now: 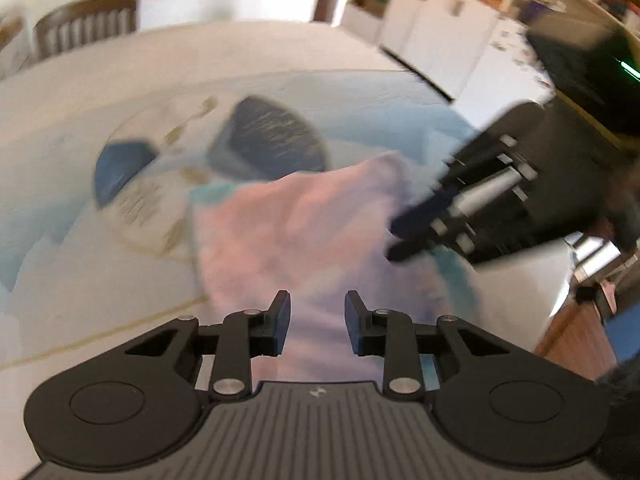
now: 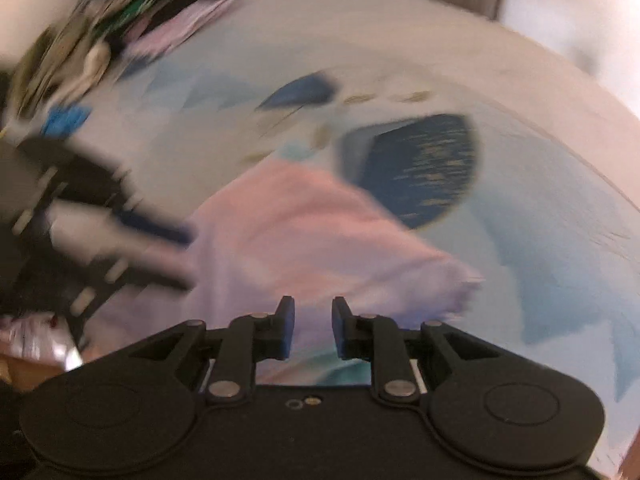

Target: Fold clothes

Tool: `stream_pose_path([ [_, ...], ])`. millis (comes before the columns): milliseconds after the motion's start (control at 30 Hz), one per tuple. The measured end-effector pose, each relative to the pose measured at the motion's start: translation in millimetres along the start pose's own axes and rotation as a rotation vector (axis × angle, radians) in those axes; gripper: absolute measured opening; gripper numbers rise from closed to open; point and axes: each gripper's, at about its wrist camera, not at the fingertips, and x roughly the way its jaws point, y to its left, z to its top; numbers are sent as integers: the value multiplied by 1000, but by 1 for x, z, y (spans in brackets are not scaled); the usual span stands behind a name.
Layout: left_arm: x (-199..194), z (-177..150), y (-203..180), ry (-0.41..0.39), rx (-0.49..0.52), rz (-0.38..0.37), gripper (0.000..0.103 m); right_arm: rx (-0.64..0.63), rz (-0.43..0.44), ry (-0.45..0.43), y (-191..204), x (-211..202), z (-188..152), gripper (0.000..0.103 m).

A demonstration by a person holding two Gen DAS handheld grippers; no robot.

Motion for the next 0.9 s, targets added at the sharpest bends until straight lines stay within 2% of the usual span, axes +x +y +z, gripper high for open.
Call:
stream_pose_path([
  [200, 13, -15, -3, 51, 34, 28, 28, -76, -12, 81, 22, 18, -15, 103],
  [300, 14, -20, -1, 36, 33, 25, 28, -94, -24, 94, 14, 3, -37, 103],
  [400, 17, -19, 2, 28, 15, 20, 28, -147, -115, 172, 1, -12, -63, 103],
  [467, 17, -19, 0, 29, 24, 23, 28, -148, -138, 191, -5, -27, -77, 103],
  [600, 16, -19, -2, 30, 41, 29, 28, -106, -57, 104, 3, -51, -74, 103],
  [700, 16, -19, -1, 31, 35, 23, 28, -114, 23, 56, 26, -39, -63, 103],
  [800, 15, -20, -1, 31, 40, 23, 28, -133, 34, 75, 46, -17, -65, 103],
  [900, 15, -20, 0, 31, 45, 18, 28, -153, 25, 110, 48, -7, -78, 103],
])
